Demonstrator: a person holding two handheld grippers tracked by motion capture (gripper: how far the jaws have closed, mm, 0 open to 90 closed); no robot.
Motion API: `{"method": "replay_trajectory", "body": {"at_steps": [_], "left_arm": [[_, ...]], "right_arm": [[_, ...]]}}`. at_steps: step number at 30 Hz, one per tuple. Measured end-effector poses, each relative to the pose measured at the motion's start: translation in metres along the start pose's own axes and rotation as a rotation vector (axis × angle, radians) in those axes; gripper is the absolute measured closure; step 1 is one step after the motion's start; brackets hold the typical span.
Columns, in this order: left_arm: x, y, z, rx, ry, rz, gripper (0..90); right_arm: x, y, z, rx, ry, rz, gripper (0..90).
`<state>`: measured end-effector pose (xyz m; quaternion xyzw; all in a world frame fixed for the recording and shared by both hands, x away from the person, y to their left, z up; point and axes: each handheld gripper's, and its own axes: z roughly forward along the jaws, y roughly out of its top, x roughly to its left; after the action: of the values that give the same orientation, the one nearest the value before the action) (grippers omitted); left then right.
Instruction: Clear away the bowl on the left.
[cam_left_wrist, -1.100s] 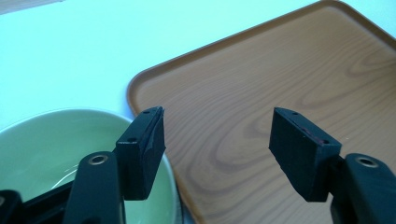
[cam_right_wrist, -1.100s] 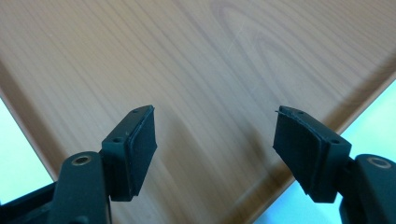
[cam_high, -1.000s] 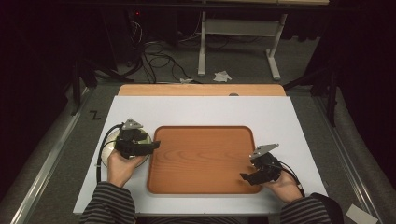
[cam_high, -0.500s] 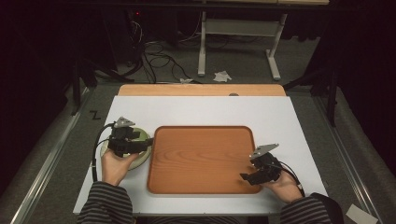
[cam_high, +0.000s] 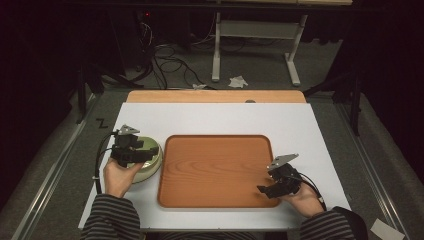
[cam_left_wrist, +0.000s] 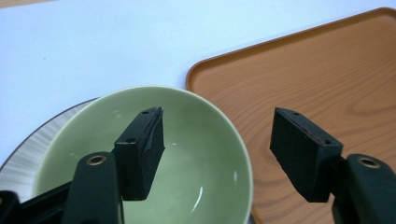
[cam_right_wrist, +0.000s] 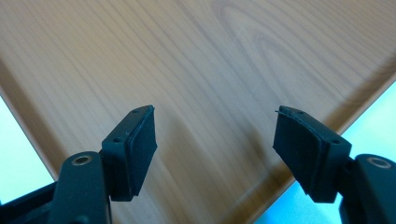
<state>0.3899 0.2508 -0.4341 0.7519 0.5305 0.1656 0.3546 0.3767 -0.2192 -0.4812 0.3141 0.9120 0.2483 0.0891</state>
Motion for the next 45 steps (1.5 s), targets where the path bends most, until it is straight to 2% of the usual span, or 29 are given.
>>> {"method": "replay_trajectory", "body": {"at_steps": [10, 23, 29, 33, 37, 41, 45], "left_arm": [[0.012, -0.002, -0.005, -0.006, 0.052, -0.025, 35.1], [0.029, -0.006, -0.009, -0.002, 0.119, -0.081, 34.9], [0.036, -0.008, -0.012, -0.005, 0.13, -0.114, 34.8], [0.041, -0.01, -0.01, 0.007, 0.148, -0.127, 34.8], [0.047, -0.012, -0.008, 0.024, 0.162, -0.162, 35.0], [0.05, -0.014, -0.006, 0.038, 0.167, -0.179, 35.1], [0.052, -0.014, -0.002, 0.059, 0.171, -0.182, 35.0]], "right_arm": [[0.0, 0.0, 0.001, -0.002, 0.001, -0.001, 31.5], [0.0, 0.0, 0.0, 0.001, -0.001, 0.0, 31.5], [0.001, 0.0, 0.0, -0.005, -0.002, 0.001, 31.5], [0.0, 0.0, 0.001, -0.003, 0.0, 0.0, 31.5], [0.001, 0.0, 0.0, -0.003, -0.003, -0.001, 31.5], [0.001, 0.0, 0.001, -0.002, 0.001, -0.001, 31.5], [0.0, 0.0, 0.001, -0.001, -0.001, -0.003, 31.5]]}}
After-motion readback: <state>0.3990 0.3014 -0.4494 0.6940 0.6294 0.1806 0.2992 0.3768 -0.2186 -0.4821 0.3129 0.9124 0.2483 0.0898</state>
